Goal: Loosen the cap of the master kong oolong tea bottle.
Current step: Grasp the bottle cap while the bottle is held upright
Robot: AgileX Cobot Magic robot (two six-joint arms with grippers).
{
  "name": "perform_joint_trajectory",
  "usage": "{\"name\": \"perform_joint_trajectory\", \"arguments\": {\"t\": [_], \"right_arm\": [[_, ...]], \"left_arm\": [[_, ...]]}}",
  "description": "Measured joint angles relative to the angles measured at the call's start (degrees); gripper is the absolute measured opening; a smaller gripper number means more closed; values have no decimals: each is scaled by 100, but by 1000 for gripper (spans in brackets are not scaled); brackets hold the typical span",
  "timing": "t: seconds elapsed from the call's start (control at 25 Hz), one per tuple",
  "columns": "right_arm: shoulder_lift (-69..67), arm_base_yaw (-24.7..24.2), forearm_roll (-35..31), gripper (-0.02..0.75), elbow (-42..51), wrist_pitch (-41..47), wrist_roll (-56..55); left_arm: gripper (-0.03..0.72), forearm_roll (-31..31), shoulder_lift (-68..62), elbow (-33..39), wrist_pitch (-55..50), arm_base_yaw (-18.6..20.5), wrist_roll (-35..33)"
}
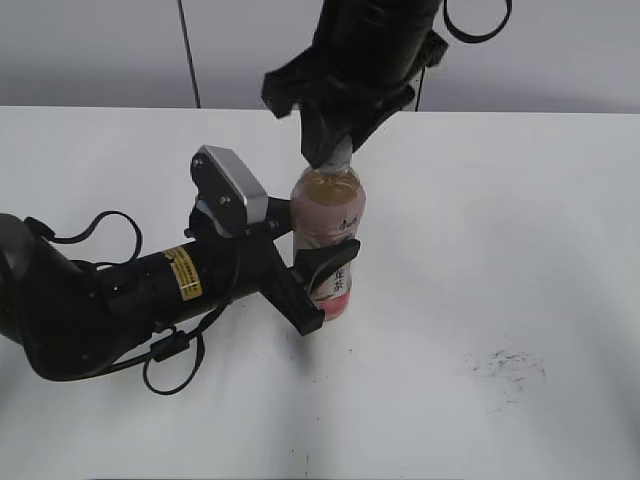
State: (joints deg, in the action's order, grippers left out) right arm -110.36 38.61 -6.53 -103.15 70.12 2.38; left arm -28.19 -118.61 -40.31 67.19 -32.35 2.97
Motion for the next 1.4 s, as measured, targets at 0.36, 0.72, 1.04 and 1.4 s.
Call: {"name": "perform_joint_trajectory", "arguments": {"t": [0.36, 0.72, 1.04, 1.4], "right_arm": [[6, 0, -145, 274, 0, 19, 6631], [6, 0, -405, 534, 2, 12, 6057], [122, 0, -596, 567, -520, -35, 1982], [174, 0, 235, 533, -808, -35, -1226]], "left_arm": [[385, -28, 0, 0, 0, 0, -17], [385, -30, 0, 0, 5, 0, -14], [385, -30, 0, 0, 5, 0, -14], [385, -24, 0, 0, 5, 0, -14]]}}
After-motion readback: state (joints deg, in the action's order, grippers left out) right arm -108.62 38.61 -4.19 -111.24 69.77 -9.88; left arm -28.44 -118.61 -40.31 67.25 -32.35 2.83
